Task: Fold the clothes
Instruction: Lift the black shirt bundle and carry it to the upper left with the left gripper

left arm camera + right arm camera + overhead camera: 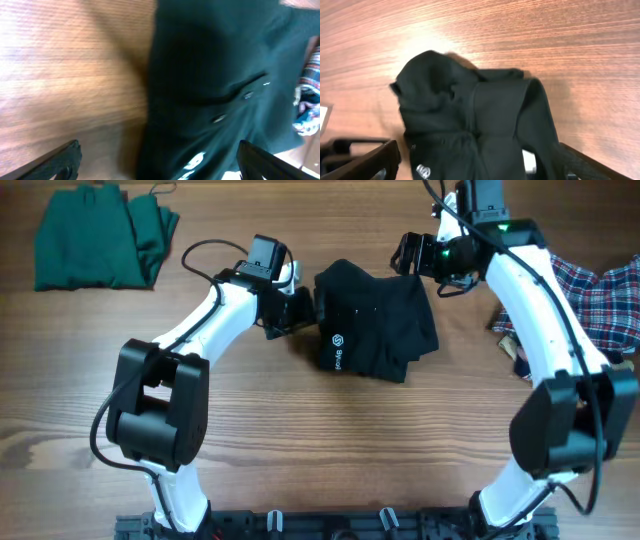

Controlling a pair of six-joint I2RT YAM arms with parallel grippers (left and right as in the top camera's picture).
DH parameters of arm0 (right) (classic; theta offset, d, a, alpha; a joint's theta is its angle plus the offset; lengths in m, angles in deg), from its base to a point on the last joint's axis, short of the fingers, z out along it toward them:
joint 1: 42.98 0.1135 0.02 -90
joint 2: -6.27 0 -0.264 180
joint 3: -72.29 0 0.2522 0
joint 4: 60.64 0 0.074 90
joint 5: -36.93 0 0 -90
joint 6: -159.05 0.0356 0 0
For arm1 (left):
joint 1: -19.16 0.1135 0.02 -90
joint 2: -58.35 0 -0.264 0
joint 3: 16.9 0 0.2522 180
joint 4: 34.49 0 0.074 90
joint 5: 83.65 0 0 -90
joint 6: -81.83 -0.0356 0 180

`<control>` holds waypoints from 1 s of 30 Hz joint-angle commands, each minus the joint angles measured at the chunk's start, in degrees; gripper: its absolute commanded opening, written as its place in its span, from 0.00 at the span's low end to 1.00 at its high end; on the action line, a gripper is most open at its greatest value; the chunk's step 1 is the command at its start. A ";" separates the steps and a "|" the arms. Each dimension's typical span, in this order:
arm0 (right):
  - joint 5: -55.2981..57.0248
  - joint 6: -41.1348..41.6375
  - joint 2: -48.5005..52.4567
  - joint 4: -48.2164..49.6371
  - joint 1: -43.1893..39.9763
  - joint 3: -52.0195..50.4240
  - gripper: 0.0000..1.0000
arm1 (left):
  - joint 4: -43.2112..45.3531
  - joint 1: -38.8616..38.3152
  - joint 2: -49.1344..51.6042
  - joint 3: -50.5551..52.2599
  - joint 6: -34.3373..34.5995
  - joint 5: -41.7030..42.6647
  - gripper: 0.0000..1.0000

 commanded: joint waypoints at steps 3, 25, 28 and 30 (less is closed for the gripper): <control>-0.04 -2.56 -7.96 -3.41 -0.24 1.03 0.99 | 3.67 -0.22 -0.81 -0.52 -0.46 2.36 1.00; 2.16 -4.90 -29.00 -12.79 -0.24 1.03 1.00 | 12.52 -4.13 8.17 -0.52 4.33 6.03 1.00; 2.12 -4.87 -29.00 -12.81 -0.24 1.03 1.00 | 12.68 -5.55 8.24 -0.52 4.57 5.99 1.00; 2.12 -4.87 -29.00 -12.83 -0.24 1.03 1.00 | 13.92 -6.62 8.72 -0.52 4.98 5.99 1.00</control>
